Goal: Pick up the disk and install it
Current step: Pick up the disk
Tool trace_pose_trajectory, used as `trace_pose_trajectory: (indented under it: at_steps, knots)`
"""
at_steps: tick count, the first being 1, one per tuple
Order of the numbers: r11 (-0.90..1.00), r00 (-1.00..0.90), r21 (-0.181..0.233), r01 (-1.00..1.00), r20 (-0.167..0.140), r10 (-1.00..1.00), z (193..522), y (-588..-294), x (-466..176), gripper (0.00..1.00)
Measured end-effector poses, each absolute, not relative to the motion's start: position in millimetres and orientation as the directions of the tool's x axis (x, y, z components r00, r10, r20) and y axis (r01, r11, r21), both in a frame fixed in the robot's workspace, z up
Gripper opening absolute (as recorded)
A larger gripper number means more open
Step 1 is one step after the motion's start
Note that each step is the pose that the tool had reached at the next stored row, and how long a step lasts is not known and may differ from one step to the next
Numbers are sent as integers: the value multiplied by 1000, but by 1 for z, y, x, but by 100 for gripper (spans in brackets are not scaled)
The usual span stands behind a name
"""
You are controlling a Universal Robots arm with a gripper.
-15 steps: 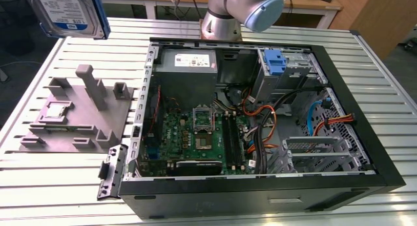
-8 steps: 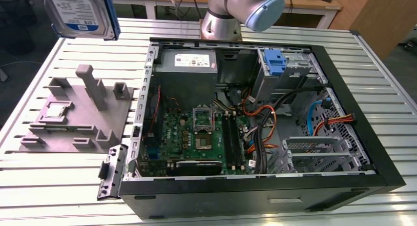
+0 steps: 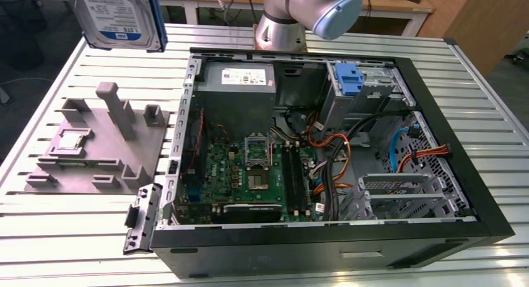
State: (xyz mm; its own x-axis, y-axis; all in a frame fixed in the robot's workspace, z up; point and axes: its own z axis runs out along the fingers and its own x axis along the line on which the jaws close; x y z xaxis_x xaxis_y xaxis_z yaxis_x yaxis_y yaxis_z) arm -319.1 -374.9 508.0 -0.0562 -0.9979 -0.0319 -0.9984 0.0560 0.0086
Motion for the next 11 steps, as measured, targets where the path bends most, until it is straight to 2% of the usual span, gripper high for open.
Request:
trace_pose_trajectory:
  at_steps: [11]
  knots:
    - [56, -56, 9, -998, -32, -998, 507, -375, -314, 36]
